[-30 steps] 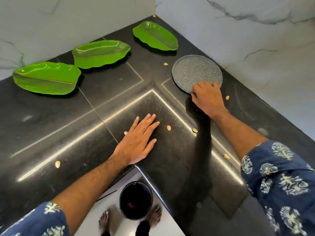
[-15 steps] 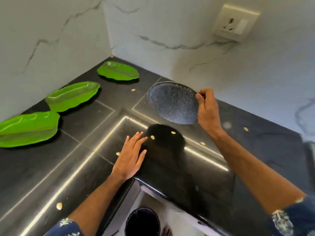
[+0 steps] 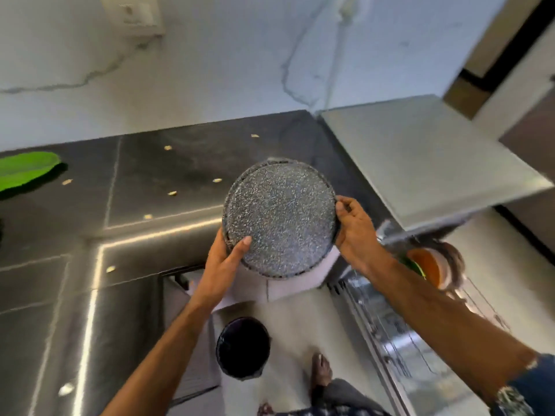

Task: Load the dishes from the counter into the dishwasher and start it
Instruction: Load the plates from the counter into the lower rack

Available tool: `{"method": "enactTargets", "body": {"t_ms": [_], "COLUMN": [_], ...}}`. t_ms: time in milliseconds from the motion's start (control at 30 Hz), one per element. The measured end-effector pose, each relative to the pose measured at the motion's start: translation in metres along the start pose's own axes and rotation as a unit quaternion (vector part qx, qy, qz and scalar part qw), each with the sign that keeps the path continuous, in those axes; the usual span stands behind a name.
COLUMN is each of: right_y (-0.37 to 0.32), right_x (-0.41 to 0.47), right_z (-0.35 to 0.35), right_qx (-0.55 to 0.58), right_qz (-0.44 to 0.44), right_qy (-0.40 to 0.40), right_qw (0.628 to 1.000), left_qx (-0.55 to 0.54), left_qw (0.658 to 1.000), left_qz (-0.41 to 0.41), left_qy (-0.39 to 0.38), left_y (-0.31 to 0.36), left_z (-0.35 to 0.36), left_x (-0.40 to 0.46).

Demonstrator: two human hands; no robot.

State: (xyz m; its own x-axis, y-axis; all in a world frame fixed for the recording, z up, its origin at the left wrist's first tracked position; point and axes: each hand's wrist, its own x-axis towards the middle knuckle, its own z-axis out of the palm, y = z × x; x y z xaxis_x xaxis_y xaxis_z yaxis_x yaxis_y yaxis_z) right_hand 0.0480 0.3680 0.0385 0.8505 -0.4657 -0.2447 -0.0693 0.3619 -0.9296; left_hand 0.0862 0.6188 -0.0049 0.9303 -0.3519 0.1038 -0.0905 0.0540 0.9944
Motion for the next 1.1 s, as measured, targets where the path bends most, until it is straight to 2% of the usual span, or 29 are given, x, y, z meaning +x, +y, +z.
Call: {"method": "enactTargets", "body": {"t_ms": [67, 133, 200, 267, 333, 400, 500, 600, 633, 667, 767, 833, 967, 1000, 1100], "right_y": [-0.004, -0.009, -0.012, -0.014, -0.007, 0.007, 0.027, 0.057, 0.068, 0.083, 0.127, 0.158, 0.223, 0.240, 0.281], "right_x": [-0.020, -0.039, -0.054, -0.070, -0.082, -0.089, -0.087, -0.067, -0.058, -0.048, -0.021, -0.006, 0.014, 0.021, 0.049], "right_z": [-0.048, -0.107, -0.169, -0.222, -0.274, -0.318, -0.386, -0.445, -0.465, -0.484, -0.522, -0.537, -0.540, -0.538, -0.524], "right_qx": [0.032, 0.076, 0.142, 0.166, 0.132, 0.089, 0.087, 0.061, 0.021, -0.033, -0.221, -0.320, -0.366, -0.376, -0.410], "right_qz": [0.048, 0.128, 0.181, 0.201, 0.210, 0.237, 0.264, 0.270, 0.270, 0.268, 0.241, 0.207, 0.095, 0.073, 0.016], "right_qy": [0.002, -0.027, -0.057, -0.017, 0.039, 0.085, 0.125, 0.156, 0.159, 0.161, 0.147, 0.138, 0.125, 0.118, 0.094], "right_qw": [0.998, 0.988, 0.972, 0.965, 0.968, 0.964, 0.952, 0.948, 0.949, 0.949, 0.933, 0.914, 0.917, 0.916, 0.907], "left_qx": [0.011, 0.068, 0.174, 0.261, 0.345, 0.405, 0.443, 0.512, 0.520, 0.517, 0.492, 0.479, 0.423, 0.398, 0.326], "left_qw": [0.999, 0.988, 0.955, 0.882, 0.783, 0.715, 0.643, 0.581, 0.577, 0.588, 0.676, 0.716, 0.788, 0.796, 0.792], "left_qz": [0.004, 0.017, 0.096, 0.229, 0.323, 0.316, 0.236, 0.220, 0.202, 0.171, -0.005, -0.093, -0.254, -0.308, -0.449], "left_qy": [-0.052, -0.140, -0.222, -0.318, -0.405, -0.475, -0.579, -0.594, -0.596, -0.598, -0.549, -0.498, -0.369, -0.337, -0.257], "left_y": [0.004, 0.002, -0.002, -0.013, -0.034, -0.056, -0.097, -0.142, -0.159, -0.179, -0.232, -0.271, -0.336, -0.352, -0.395], "left_z": [0.035, 0.072, 0.108, 0.146, 0.191, 0.233, 0.303, 0.361, 0.381, 0.400, 0.441, 0.461, 0.493, 0.503, 0.518], "left_x": [-0.002, -0.002, 0.001, 0.006, 0.010, 0.010, 0.010, 0.017, 0.021, 0.026, 0.039, 0.050, 0.077, 0.085, 0.102]}}
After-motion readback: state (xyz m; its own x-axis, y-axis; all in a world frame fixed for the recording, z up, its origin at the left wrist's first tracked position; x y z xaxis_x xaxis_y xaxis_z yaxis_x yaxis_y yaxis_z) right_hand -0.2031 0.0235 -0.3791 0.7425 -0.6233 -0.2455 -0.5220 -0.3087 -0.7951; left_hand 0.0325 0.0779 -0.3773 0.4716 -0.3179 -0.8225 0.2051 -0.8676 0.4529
